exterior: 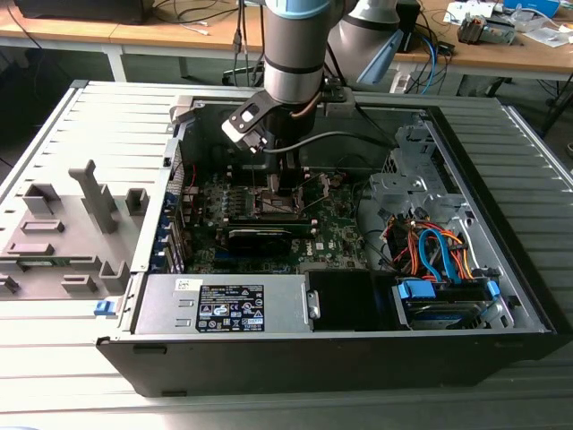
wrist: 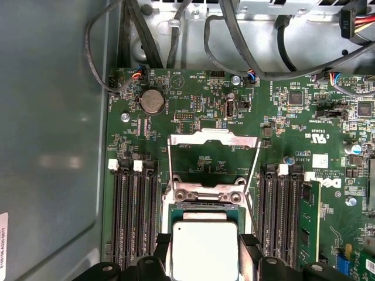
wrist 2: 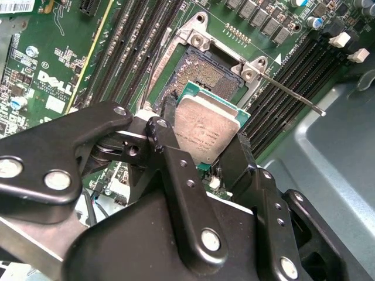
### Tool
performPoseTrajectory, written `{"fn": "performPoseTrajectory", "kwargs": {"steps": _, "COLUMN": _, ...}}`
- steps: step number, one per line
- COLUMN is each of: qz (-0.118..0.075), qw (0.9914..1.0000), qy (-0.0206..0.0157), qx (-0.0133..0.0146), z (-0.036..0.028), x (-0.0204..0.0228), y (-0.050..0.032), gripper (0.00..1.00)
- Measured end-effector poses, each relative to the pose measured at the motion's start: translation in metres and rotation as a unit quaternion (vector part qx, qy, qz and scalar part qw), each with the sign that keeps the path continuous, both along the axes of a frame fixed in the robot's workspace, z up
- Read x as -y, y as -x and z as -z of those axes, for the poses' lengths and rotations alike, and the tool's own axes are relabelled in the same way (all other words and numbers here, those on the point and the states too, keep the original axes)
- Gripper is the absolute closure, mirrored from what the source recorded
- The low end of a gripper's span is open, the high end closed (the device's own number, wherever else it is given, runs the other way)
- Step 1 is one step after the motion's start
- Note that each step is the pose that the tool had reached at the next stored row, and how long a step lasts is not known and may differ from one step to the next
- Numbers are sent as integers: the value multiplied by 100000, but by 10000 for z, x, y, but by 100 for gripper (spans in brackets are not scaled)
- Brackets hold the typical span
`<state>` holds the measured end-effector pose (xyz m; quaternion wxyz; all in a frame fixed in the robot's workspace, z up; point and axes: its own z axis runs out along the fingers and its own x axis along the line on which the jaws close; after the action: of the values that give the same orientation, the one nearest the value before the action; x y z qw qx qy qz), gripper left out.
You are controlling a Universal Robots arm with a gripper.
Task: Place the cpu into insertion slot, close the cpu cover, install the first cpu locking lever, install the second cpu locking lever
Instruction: 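Place the cpu into insertion slot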
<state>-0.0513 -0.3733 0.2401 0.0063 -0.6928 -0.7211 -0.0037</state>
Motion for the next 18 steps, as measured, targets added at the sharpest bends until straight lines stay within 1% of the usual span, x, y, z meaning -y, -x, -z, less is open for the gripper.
{"fn": "performPoseTrajectory", "kwargs": {"steps": 18, "qz": -1, "qw": 100000, "qy": -4, "qx": 2, "z": 42, "x": 0, "y": 0, "gripper": 45}}
